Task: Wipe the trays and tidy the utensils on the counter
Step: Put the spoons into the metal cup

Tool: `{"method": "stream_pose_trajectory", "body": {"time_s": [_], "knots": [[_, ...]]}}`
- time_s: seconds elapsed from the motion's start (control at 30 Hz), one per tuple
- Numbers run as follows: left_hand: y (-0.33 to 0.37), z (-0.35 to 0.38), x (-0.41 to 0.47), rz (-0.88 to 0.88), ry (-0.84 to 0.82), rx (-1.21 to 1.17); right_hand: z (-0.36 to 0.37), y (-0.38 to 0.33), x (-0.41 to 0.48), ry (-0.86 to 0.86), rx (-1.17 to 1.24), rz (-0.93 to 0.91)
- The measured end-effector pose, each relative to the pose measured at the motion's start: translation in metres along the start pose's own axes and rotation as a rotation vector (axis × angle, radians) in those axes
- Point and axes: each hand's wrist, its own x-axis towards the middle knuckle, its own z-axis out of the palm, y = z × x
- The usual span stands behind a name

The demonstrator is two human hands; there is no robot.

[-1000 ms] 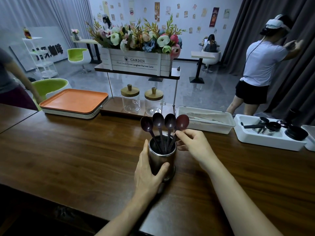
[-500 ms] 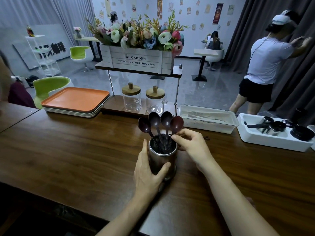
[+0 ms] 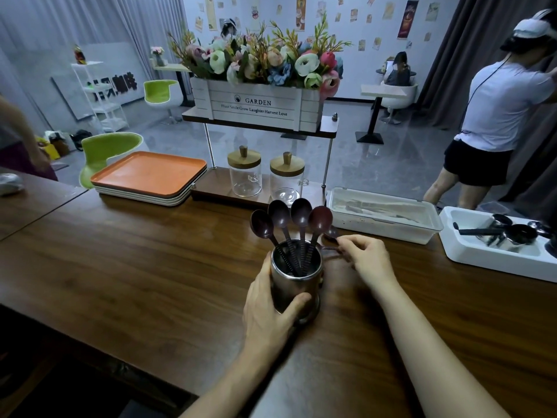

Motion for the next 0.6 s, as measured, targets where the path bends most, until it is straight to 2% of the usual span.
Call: {"method": "stream_pose_trajectory", "body": {"time_s": [0.1, 0.2, 0.47, 0.6], "knots": [[0.0, 0.0, 0.001, -0.009, 0.006, -0.002, -0.009, 0.01, 0.013, 0.099, -0.331, 0.022], [-0.001, 0.001, 0.001, -0.011, 0.008, -0.008, -0.009, 0.018, 0.023, 0.076, -0.478, 0.02], [-0.003, 0.001, 0.002, -0.011, -0.005, -0.018, 0.0, 0.024, 0.029, -0.035, -0.491, 0.074], [-0.004, 0.002, 0.002, -0.009, -0.002, -0.019, 0.001, 0.023, 0.029, -0.098, -0.278, 0.143]]}}
